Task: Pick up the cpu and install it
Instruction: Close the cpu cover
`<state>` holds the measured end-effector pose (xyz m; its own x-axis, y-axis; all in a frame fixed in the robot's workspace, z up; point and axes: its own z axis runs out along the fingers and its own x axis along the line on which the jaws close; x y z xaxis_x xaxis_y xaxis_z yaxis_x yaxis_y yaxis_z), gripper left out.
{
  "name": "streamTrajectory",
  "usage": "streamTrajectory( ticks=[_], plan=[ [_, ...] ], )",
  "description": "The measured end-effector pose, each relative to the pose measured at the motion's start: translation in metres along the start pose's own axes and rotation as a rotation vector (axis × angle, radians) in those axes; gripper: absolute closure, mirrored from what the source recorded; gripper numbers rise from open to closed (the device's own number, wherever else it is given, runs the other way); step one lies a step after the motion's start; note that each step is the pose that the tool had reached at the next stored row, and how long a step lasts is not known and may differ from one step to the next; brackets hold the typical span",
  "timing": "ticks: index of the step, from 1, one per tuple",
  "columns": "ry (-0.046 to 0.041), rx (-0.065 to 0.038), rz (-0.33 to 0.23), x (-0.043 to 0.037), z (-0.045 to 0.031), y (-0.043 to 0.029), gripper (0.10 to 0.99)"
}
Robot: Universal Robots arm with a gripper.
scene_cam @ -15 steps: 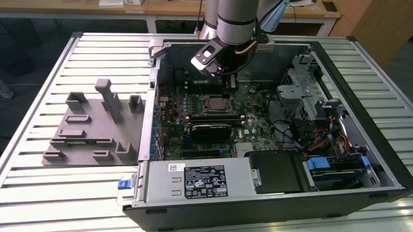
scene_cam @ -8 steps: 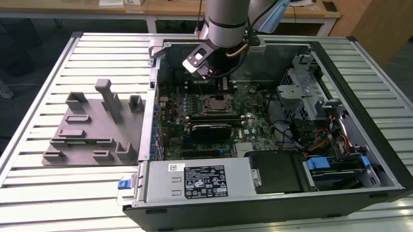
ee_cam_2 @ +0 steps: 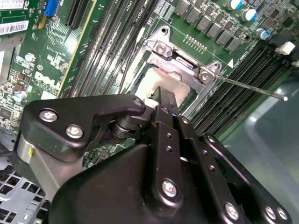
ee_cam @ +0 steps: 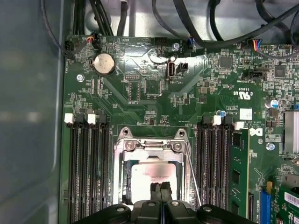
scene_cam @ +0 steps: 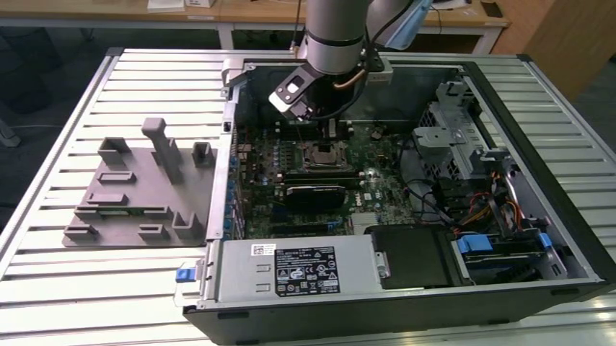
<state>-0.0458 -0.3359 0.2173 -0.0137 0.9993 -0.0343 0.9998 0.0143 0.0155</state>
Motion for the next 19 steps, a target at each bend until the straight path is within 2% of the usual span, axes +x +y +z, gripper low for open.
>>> streamTrajectory(
  ticks=[6, 19],
  plan=[
    [0.0, 0.0, -0.016, 0.0, 0.0, -0.0001, 0.98],
    [0.0038, -0.008, -0.245, 0.0, 0.0003, -0.0001, 0.98]
  ],
)
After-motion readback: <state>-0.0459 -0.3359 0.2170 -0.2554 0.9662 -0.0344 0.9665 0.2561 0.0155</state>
